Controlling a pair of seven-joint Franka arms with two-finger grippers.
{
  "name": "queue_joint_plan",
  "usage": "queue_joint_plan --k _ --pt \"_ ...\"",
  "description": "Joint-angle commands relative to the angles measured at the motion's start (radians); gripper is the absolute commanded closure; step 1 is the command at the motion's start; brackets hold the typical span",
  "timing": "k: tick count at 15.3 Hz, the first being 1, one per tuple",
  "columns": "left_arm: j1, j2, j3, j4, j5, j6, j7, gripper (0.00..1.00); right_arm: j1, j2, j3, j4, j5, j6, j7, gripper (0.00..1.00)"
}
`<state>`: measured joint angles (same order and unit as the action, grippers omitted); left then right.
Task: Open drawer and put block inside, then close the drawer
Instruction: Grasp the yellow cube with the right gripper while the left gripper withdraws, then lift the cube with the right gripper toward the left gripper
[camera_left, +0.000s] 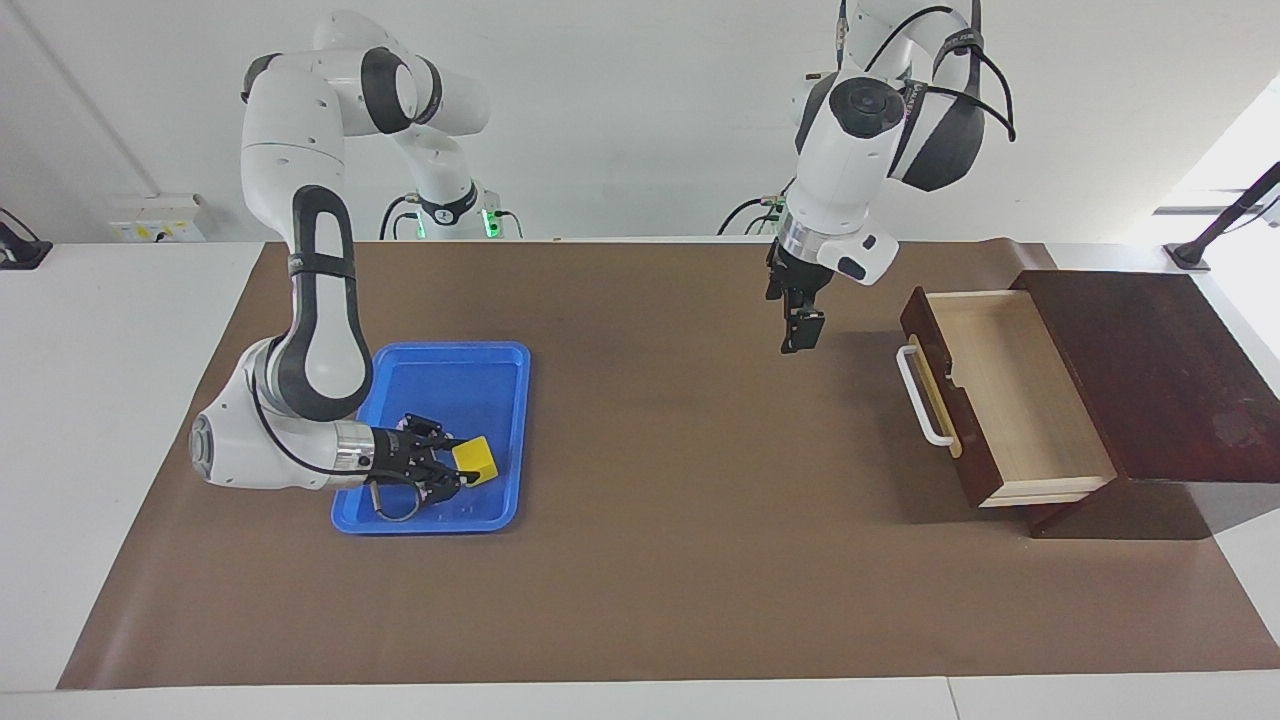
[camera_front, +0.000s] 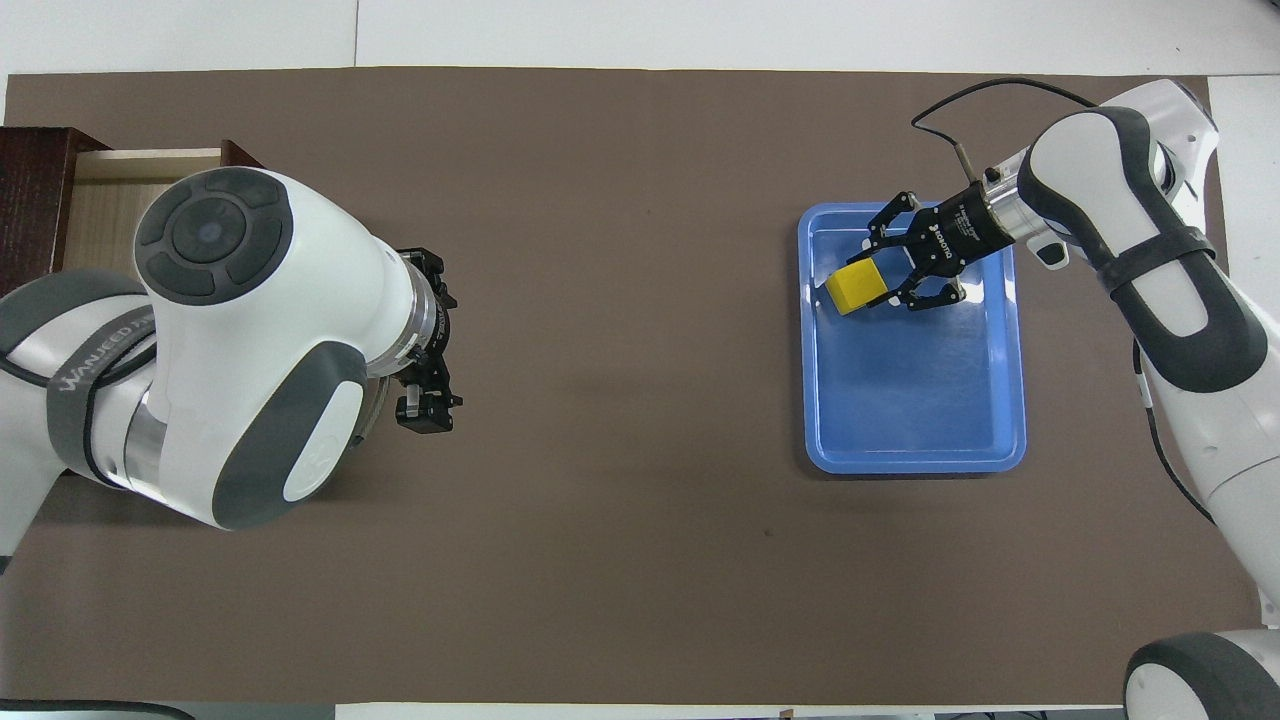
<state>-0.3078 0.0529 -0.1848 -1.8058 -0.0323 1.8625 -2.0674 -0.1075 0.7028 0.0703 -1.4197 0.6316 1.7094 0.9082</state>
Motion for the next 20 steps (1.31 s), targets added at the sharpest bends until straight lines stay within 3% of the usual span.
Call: queue_joint_plan --k 1,5,9,13,16,20 --pt "0.003 -0.033 0.004 -0.04 -0.014 0.037 -0.028 0.0 0.02 -0.063 0.006 -0.001 -0.004 0.007 0.073 1.0" --pt "0.003 -0.031 0.005 -0.04 -0.015 0.037 -0.03 0.0 0.078 -0.15 0.034 0.01 0.011 0.009 0.246 1.0" --pt "0.004 0.013 0.007 -0.026 -0.014 0.092 -0.135 0.0 0.238 -0.213 0.036 0.007 0.002 0.09 0.463 1.0" --pt "-0.042 0.1 0.005 0.078 -0.014 0.098 -0.255 0.0 0.348 -0.229 0.036 -0.005 0.002 0.143 0.575 1.0" --pt "-0.103 0.142 0.004 0.097 -0.015 0.188 -0.315 0.0 0.382 -0.23 0.036 -0.01 0.008 0.18 0.624 1.0" --pt "-0.185 0.211 0.005 0.149 -0.015 0.21 -0.359 0.0 0.405 -0.238 0.039 -0.021 0.025 0.233 0.661 1.0"
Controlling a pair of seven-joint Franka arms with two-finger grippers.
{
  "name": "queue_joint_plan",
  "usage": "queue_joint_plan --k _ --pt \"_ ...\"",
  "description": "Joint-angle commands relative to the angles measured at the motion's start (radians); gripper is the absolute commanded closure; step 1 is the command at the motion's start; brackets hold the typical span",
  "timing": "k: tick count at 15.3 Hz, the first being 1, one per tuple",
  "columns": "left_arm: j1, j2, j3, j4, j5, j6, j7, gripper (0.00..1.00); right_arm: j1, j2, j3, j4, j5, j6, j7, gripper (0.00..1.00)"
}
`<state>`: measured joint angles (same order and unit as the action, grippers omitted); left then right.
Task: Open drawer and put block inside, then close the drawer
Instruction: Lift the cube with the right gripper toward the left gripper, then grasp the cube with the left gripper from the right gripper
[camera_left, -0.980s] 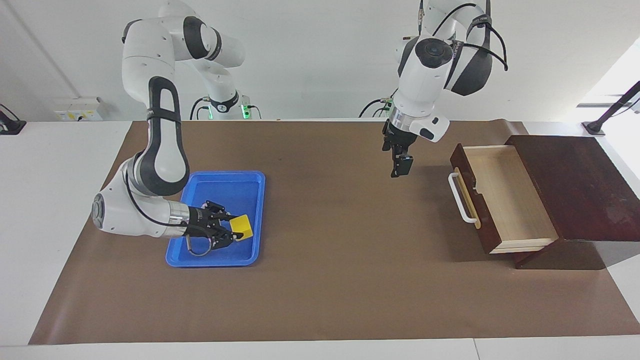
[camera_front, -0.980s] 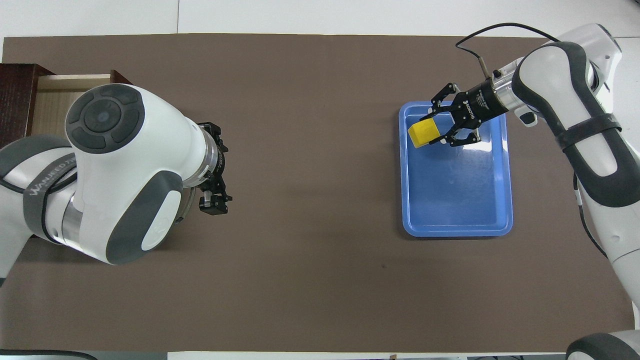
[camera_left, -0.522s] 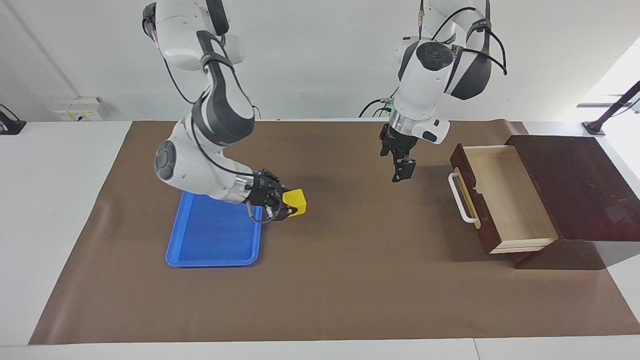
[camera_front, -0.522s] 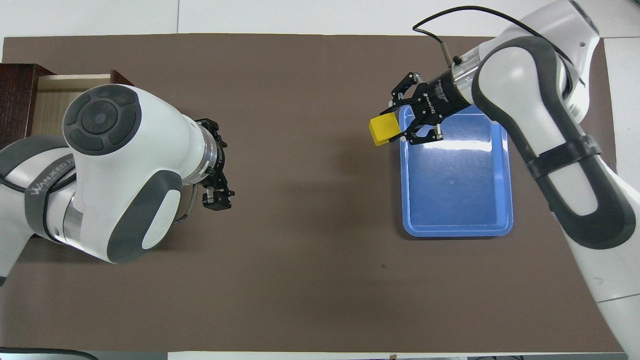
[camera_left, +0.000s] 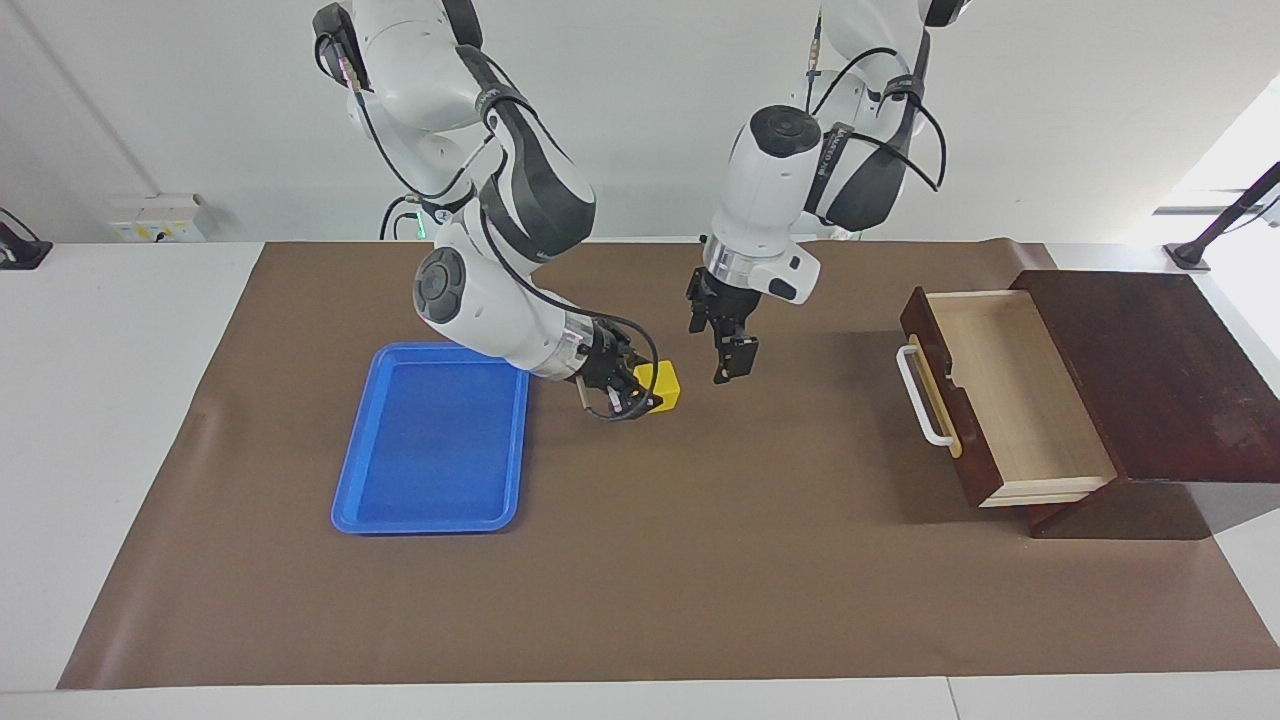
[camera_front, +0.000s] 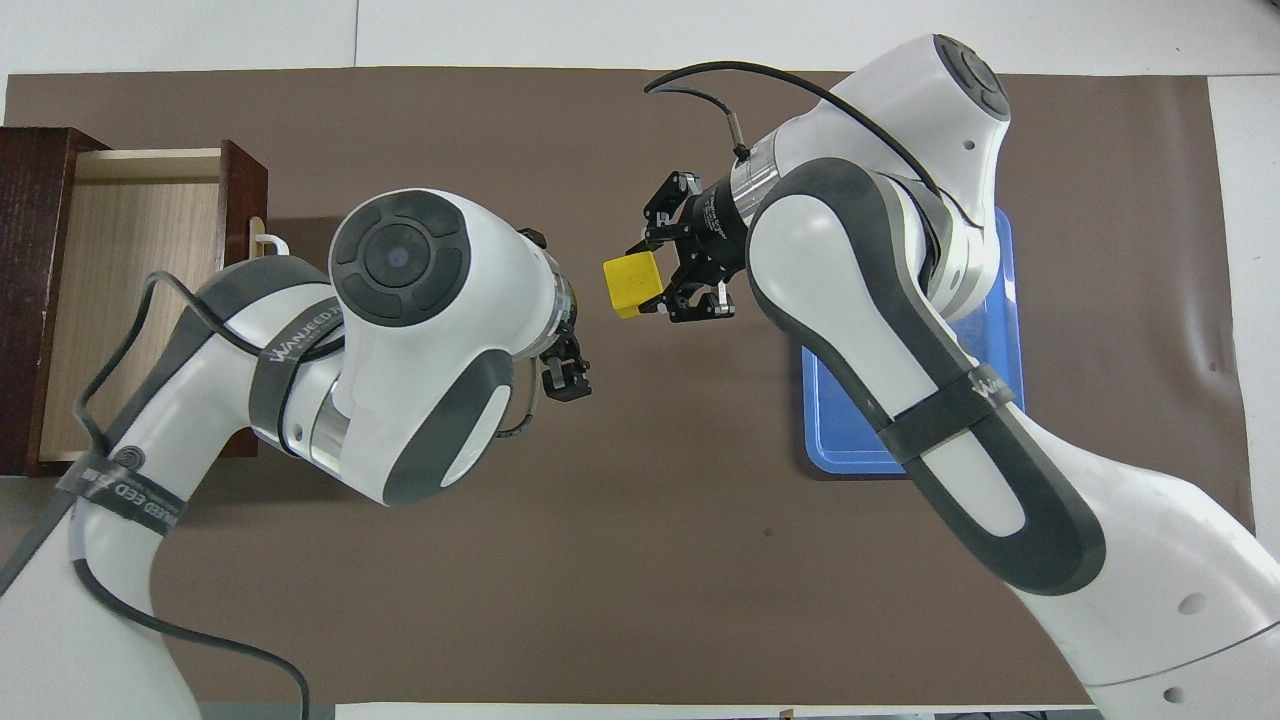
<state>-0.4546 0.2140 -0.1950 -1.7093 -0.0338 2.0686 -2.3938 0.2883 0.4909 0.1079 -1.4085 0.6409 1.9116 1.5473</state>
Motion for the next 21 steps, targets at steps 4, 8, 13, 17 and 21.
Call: queue_joint_plan --k 4,8,13,17,21 --pt "-0.064 0.185 0.022 0.221 -0.003 -0.03 -0.1 0.0 -0.004 -0.026 0.001 -0.032 0.059 0.03 0.017 1.0" --pt "-0.055 0.186 0.028 0.221 0.002 -0.019 -0.116 0.0 -0.005 -0.026 0.001 -0.03 0.06 0.03 0.017 1.0" --pt "-0.065 0.191 0.028 0.22 0.017 0.03 -0.12 0.0 -0.005 -0.026 0.001 -0.03 0.059 0.027 0.014 1.0" --pt "-0.059 0.188 0.026 0.214 0.025 0.013 -0.119 0.42 -0.006 -0.026 0.001 -0.03 0.059 0.029 0.01 1.0" --pt "-0.052 0.185 0.028 0.215 0.025 -0.025 -0.119 0.59 -0.011 -0.026 0.001 -0.03 0.059 0.024 0.004 1.0"
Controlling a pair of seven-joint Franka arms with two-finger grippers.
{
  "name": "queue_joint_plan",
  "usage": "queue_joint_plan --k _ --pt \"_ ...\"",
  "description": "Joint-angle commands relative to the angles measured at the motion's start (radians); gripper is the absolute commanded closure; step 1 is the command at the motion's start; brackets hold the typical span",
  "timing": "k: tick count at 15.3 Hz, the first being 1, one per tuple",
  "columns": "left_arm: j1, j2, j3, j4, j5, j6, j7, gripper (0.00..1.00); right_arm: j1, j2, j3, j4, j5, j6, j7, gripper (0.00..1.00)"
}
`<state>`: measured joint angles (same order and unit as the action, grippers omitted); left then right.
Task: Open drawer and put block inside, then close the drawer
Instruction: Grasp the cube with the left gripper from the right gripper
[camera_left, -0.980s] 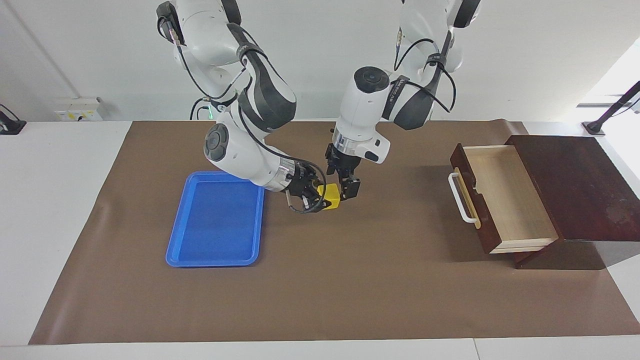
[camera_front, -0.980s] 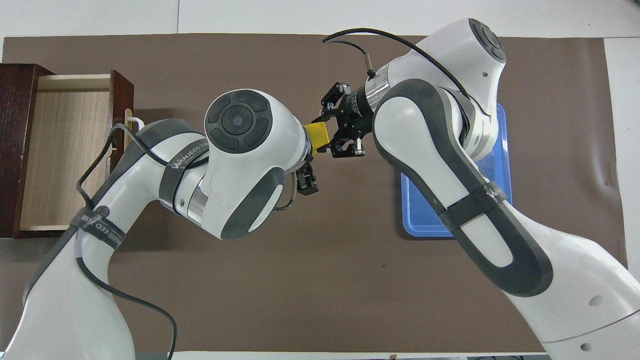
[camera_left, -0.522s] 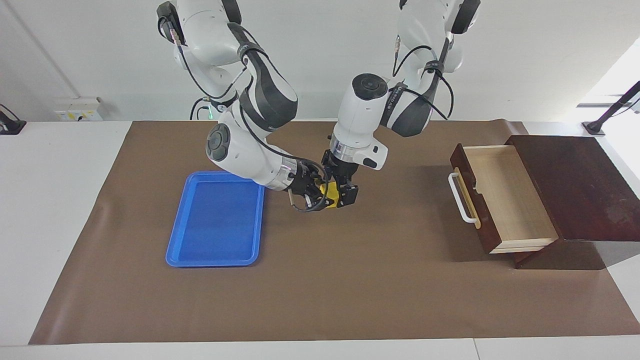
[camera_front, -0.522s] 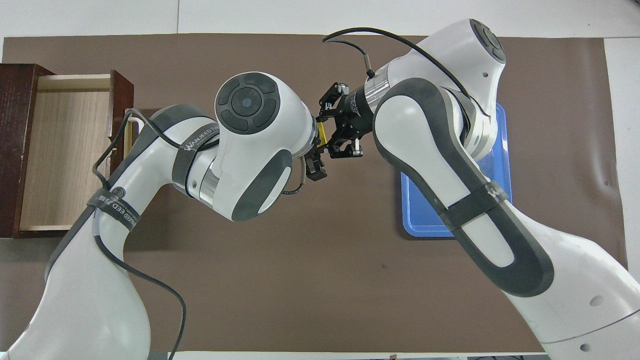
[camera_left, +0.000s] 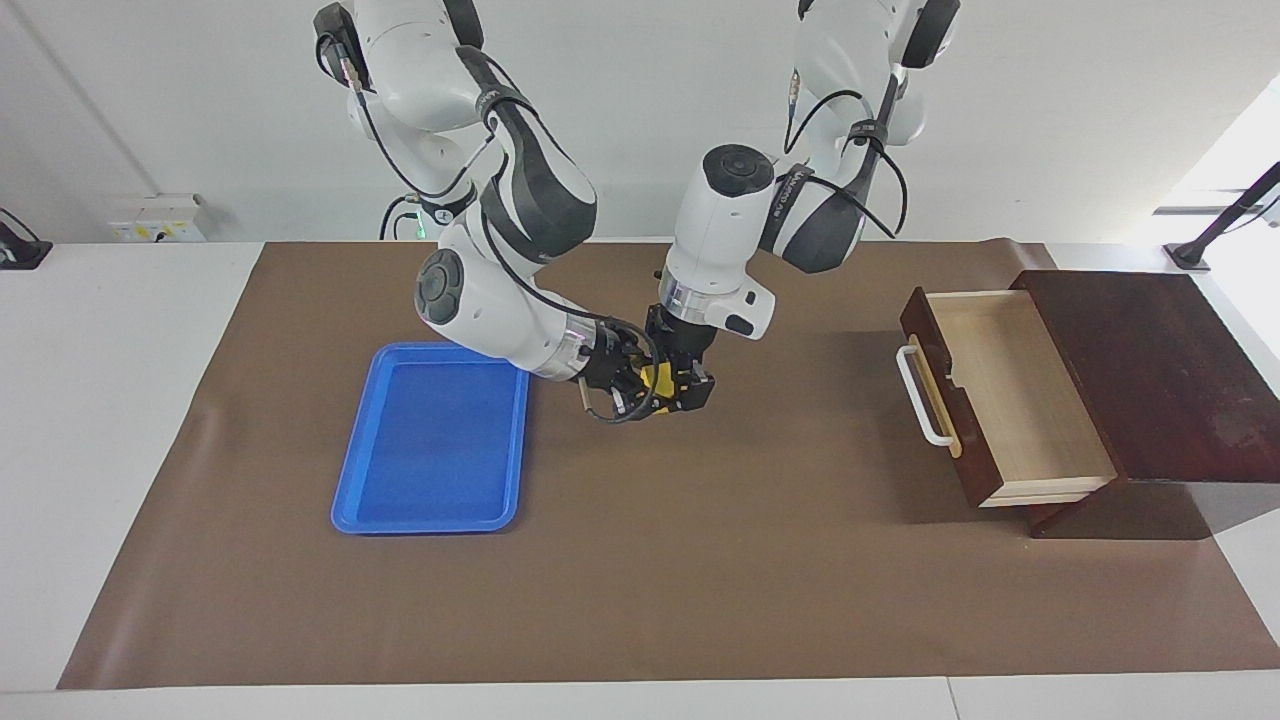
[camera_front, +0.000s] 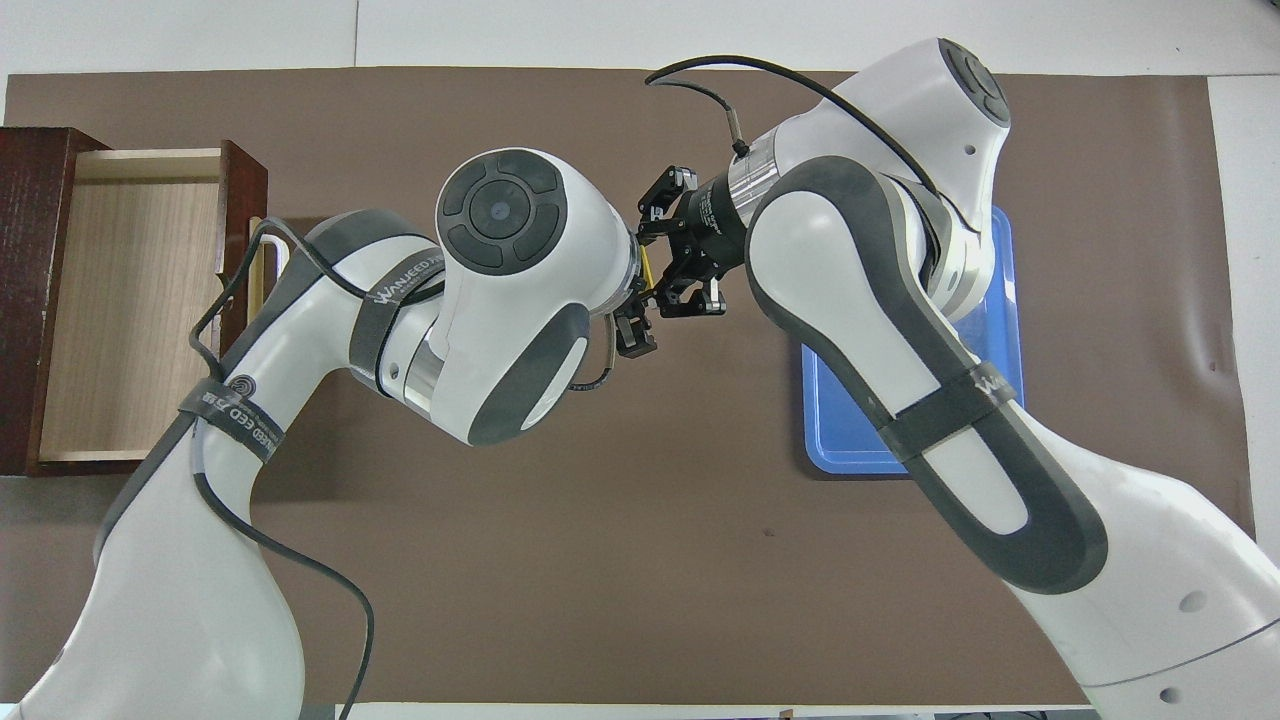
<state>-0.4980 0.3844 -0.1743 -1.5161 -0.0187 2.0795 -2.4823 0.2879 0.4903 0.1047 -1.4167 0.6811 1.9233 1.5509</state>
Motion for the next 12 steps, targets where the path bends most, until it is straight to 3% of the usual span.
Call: queue_joint_plan --k 1,2,3,8,9,10,11,12 --pt "-0.008 0.014 0.007 0.021 0.01 -0.036 -0.03 0.75 -0.01 -0.025 0.004 -0.022 0.018 0.011 0.0 1.0" --pt "-0.007 0.014 0.007 0.02 0.01 -0.036 -0.03 0.92 -0.01 -0.027 0.004 -0.022 0.018 0.011 0.0 1.0" --pt "-0.008 0.014 0.007 0.02 0.01 -0.033 -0.03 1.0 -0.01 -0.027 0.003 -0.022 0.018 0.01 0.0 1.0" --pt "-0.007 0.014 0.007 0.022 0.01 -0.035 -0.03 1.0 -0.018 -0.03 0.003 -0.022 0.02 0.008 0.011 1.0" --pt "-0.007 0.014 0.007 0.022 0.011 -0.035 -0.03 1.0 -0.016 -0.03 0.003 -0.022 0.018 0.008 0.012 0.57" --pt "-0.007 0.014 0.007 0.022 0.011 -0.033 -0.027 1.0 -0.015 -0.032 0.001 -0.022 0.018 0.011 0.014 0.35" --pt "-0.004 0.011 0.007 0.021 0.011 -0.035 -0.02 1.0 -0.013 -0.035 0.0 -0.022 0.017 0.014 0.014 0.07" --pt "0.007 0.005 0.007 0.02 0.011 -0.042 -0.018 1.0 -0.015 -0.036 0.0 -0.022 0.017 0.013 0.012 0.0"
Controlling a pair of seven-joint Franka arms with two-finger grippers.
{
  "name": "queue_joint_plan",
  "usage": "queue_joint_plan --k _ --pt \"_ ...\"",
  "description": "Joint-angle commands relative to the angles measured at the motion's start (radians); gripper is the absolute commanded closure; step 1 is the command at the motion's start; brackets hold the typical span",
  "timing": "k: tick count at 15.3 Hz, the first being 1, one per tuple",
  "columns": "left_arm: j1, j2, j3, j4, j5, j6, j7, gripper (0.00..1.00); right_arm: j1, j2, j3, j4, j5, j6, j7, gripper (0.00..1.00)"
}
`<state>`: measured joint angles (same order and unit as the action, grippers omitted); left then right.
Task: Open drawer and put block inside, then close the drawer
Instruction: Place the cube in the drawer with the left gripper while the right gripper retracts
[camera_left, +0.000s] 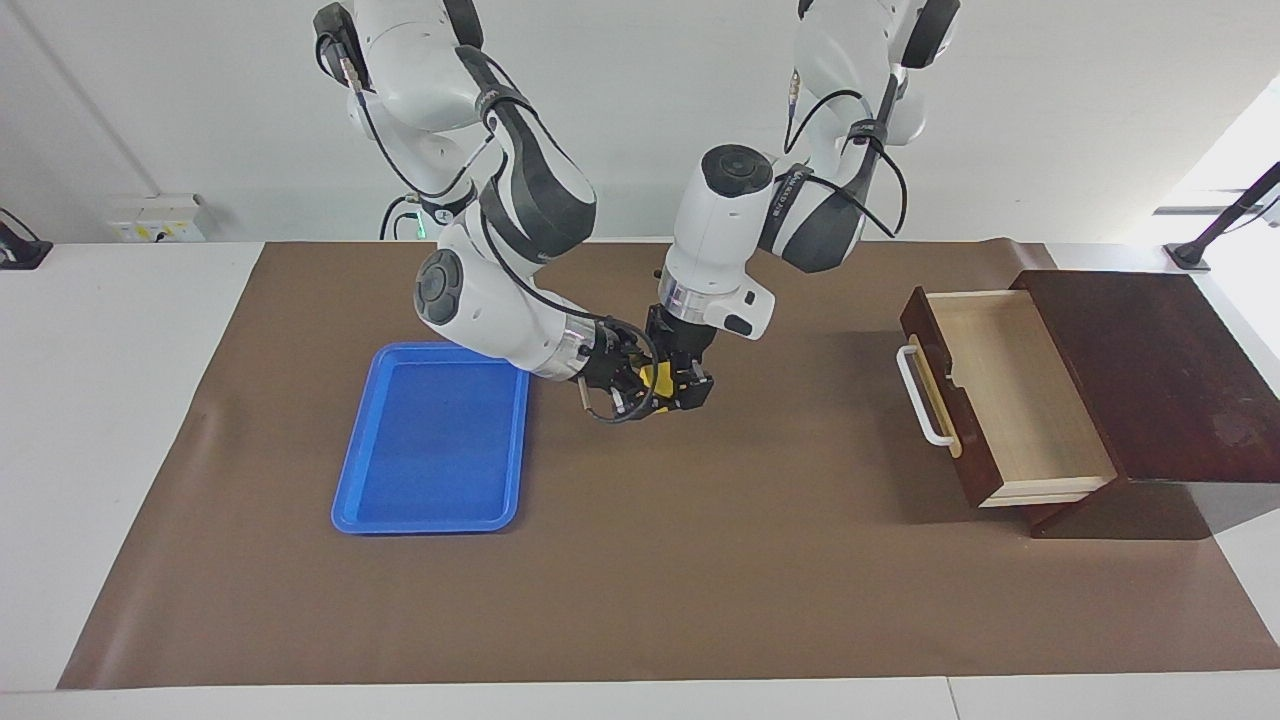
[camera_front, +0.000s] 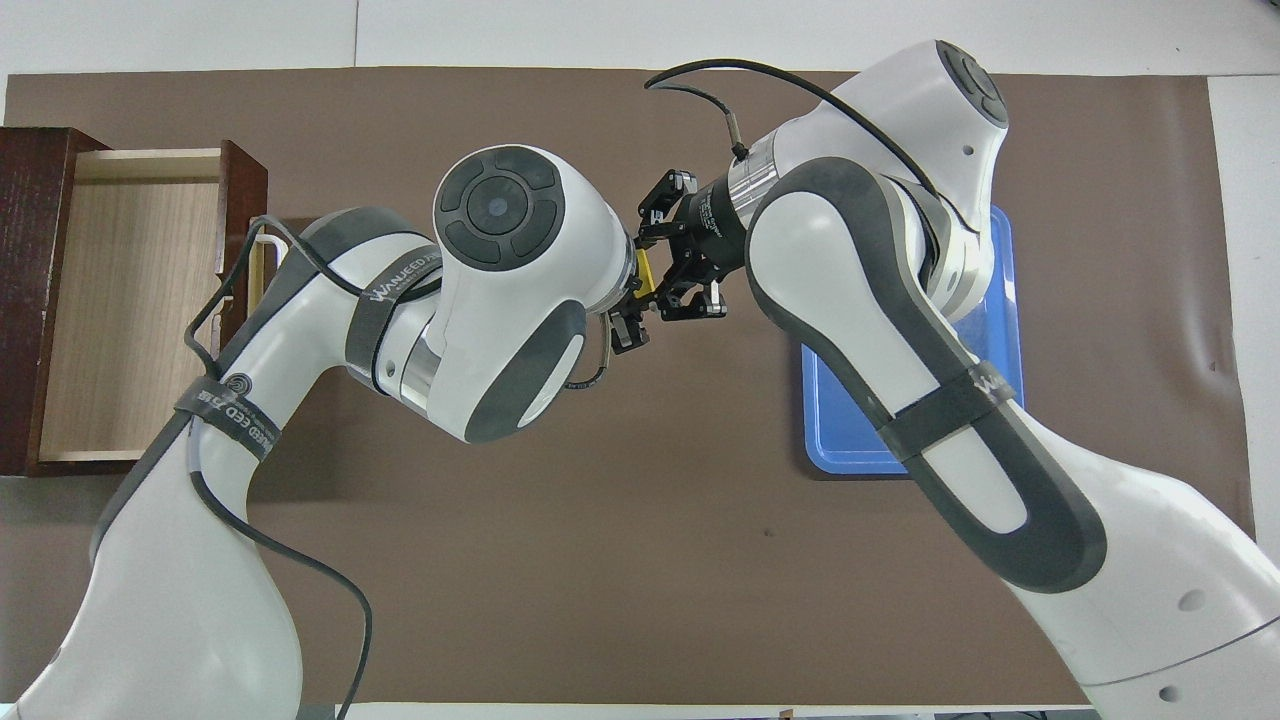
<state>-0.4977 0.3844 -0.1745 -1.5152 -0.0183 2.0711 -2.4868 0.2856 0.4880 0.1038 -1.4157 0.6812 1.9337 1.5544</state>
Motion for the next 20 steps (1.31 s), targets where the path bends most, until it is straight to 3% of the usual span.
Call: queue_joint_plan --k 1,7,11,13,16,20 --pt "0.027 -0.005 0.007 0.024 0.012 -0.06 -0.011 1.0 -0.014 -0.035 0.001 -0.023 0.017 0.001 0.009 0.0" --pt "0.165 -0.122 0.007 0.027 0.005 -0.287 0.239 1.0 -0.014 -0.035 -0.001 -0.023 0.015 -0.001 0.009 0.0" --pt "0.376 -0.237 0.007 0.03 -0.064 -0.433 0.507 1.0 -0.014 -0.043 -0.001 -0.022 0.015 -0.004 0.009 0.0" --pt "0.494 -0.251 0.009 0.032 -0.084 -0.48 0.654 1.0 -0.016 -0.046 -0.003 -0.023 0.015 -0.005 0.009 0.0" --pt "0.629 -0.275 0.012 -0.002 -0.086 -0.447 0.909 1.0 -0.028 -0.049 -0.006 -0.023 0.003 -0.009 0.0 0.0" --pt "0.688 -0.335 0.015 -0.178 -0.083 -0.269 1.045 1.0 -0.084 -0.08 -0.006 -0.022 -0.064 -0.047 -0.063 0.0"
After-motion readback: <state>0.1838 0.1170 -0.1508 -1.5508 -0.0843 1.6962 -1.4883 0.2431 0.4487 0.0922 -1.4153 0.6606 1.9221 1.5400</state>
